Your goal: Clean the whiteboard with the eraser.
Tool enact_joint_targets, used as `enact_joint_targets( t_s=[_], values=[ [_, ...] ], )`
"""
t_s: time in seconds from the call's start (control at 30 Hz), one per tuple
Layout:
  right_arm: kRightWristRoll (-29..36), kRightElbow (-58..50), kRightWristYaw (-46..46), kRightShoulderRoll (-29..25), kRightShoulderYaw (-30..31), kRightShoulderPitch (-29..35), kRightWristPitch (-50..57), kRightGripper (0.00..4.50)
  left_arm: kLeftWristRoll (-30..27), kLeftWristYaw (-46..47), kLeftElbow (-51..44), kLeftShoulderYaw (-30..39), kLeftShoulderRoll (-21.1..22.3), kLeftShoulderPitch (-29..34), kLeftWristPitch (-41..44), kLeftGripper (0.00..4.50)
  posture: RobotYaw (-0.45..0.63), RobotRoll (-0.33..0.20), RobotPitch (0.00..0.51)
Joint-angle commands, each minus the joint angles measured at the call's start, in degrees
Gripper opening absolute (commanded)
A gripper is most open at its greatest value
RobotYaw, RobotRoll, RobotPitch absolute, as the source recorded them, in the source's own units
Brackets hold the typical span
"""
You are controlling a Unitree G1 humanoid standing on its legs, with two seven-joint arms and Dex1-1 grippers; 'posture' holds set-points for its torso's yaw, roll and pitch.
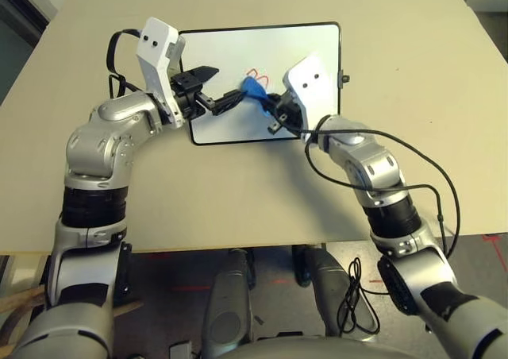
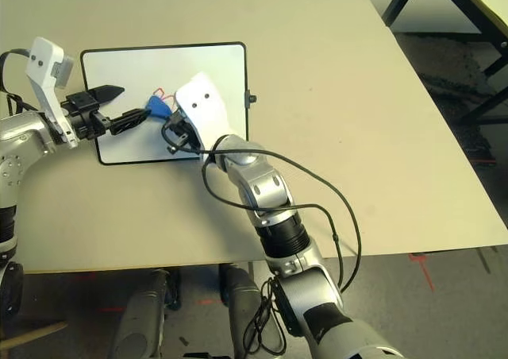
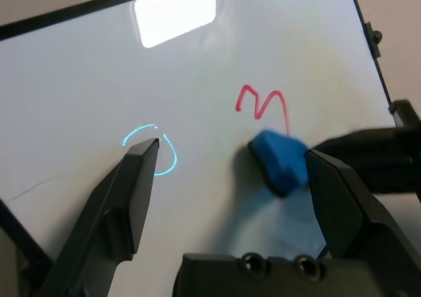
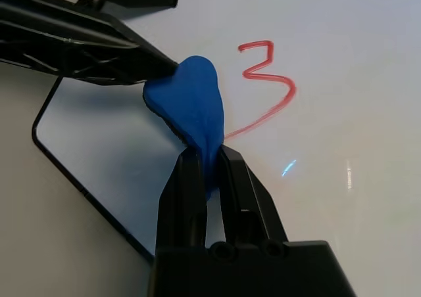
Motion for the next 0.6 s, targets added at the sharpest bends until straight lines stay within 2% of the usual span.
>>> enact_joint_targets(
  t_s=[0.03,0.33,0.47,0.6],
  values=[
    [-1.02,2.15,0.12,0.1,0.49,-1.84,0.28,0.19,-0.68,0.28,-1.29,0.33,0.21,1.23,0.98,4.5,0.09,0.0,0.338],
    [-5.68,6.93,0.68,-3.18,0.27,-12.36,-4.89,0.19,-1.45,0.64,-2.51,0.13,0.29,1.89,1.91,4.5,0.08,0.0,0.344],
    [-6.81,6.01,1.81,-4.08,1.26,-13.08,-5.1,0.19,-1.73,0.7,-2.91,0.13,0.48,2.19,2.13,4.5,0.07,0.0,0.346],
    [-8.12,3.76,3.34,-5.01,3.17,-10.92,-4.28,0.19,-1.91,0.73,-3.1,0.05,0.47,2.36,2.25,4.5,0.07,0.0,0.347]
  ],
)
